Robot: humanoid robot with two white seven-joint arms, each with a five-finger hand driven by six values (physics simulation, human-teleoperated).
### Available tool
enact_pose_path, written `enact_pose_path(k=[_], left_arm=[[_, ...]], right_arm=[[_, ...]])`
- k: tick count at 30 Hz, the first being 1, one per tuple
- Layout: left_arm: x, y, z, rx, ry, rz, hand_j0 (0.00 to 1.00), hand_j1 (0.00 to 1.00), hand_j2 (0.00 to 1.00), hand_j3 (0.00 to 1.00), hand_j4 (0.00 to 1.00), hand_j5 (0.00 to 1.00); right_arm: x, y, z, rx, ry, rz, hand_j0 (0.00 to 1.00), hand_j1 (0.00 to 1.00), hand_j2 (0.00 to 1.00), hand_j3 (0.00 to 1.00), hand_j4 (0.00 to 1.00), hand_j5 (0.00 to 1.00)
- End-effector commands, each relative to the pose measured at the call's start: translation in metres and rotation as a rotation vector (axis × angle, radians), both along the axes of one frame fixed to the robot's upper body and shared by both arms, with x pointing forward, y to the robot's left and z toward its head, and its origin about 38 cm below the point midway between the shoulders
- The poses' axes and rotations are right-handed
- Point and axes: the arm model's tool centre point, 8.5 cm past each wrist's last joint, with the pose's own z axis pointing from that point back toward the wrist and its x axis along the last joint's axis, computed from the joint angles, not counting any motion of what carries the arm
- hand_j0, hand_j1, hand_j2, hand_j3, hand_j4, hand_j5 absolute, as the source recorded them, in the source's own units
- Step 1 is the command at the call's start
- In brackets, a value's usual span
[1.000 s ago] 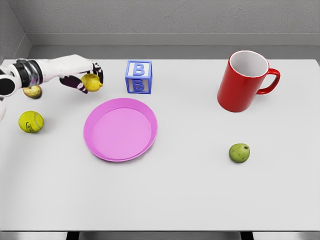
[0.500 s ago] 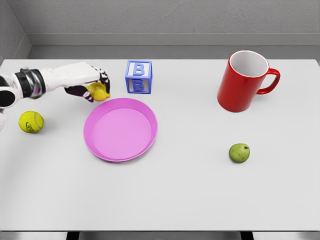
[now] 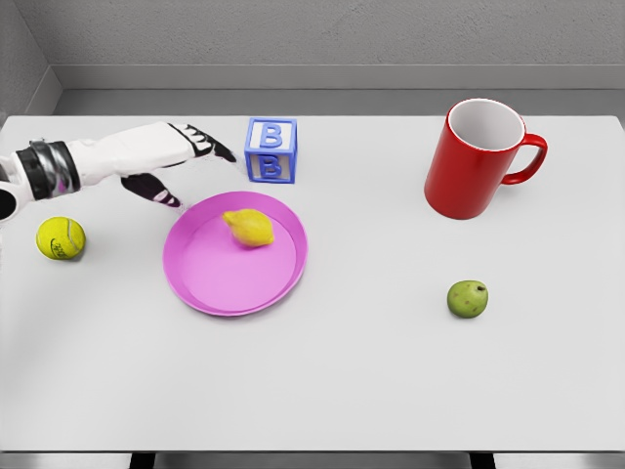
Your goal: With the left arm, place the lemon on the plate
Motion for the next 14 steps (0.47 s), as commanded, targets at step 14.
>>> enact_pose_path(k=[14], left_arm=[[-0.008, 0.098, -0.015, -0.129, 0.074, 0.248, 1.0, 1.0, 1.0, 1.0, 1.0, 1.0]], right_arm=[[0.001, 0.0, 0.0, 0.0, -0.002, 0.0, 1.0, 1.0, 1.0, 1.0, 1.0, 1.0]])
